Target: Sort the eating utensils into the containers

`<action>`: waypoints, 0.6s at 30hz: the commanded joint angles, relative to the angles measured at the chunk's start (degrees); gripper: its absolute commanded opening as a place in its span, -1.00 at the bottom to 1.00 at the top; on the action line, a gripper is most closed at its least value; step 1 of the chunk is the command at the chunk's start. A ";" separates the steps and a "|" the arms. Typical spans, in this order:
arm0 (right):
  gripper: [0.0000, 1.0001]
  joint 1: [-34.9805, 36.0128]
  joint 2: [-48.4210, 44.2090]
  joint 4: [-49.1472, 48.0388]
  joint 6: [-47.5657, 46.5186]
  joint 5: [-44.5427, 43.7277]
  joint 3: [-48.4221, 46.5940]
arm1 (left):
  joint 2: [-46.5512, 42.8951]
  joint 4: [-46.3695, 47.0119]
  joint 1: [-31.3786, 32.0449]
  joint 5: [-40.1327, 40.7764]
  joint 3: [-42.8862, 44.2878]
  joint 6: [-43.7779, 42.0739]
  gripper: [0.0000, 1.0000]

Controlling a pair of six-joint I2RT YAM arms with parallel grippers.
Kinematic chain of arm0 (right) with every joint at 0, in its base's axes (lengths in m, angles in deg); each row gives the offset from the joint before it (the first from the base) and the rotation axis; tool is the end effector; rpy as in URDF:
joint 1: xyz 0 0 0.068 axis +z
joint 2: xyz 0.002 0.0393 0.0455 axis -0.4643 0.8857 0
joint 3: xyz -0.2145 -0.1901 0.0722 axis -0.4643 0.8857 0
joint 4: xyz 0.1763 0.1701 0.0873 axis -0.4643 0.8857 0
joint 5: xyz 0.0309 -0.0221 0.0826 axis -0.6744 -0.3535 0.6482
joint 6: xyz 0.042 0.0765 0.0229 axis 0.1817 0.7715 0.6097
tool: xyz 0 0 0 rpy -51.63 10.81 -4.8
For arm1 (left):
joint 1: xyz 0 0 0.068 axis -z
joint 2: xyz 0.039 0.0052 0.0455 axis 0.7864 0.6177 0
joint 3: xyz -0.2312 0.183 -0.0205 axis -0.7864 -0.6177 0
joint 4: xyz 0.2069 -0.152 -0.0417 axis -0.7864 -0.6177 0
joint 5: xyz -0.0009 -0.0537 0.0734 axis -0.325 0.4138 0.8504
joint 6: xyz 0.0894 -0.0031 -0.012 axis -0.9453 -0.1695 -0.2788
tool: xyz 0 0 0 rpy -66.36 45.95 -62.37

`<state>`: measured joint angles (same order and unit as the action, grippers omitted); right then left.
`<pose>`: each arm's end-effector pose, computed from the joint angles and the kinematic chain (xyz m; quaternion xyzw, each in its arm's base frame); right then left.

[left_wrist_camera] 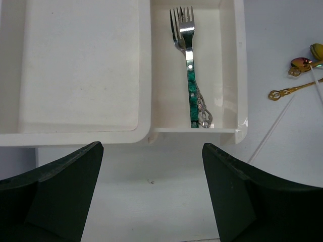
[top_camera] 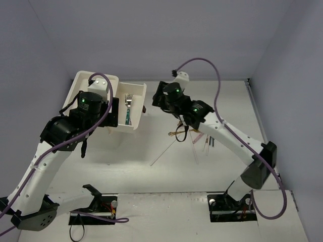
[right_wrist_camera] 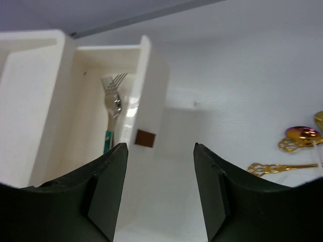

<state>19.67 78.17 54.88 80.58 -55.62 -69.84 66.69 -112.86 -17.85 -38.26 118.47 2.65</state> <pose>0.3072 0.2948 0.4176 0.0472 0.7805 0.3254 0.5317 0.1845 -0.0916 0.4637 0.0437 0.8536 -0.0785 0.5131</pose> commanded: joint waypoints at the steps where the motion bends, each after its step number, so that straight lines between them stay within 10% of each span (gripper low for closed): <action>1: 0.02 -7.15 -10.76 0.53 2.74 -7.80 14.76 | 0.82 1.88 -0.42 -0.27 1.26 -0.60 0.54; 12: -0.06 -22.90 -16.60 0.45 10.03 -2.32 35.06 | 2.05 1.97 -0.56 -1.69 0.57 -0.52 0.54; 18: -0.11 -27.78 -10.51 -1.08 -2.34 4.28 31.67 | 1.88 1.88 -0.51 -2.32 -0.50 -0.45 0.54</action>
<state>-6.12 64.27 56.94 86.32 -55.08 -34.14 68.75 -112.82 -17.87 -40.19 118.15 2.65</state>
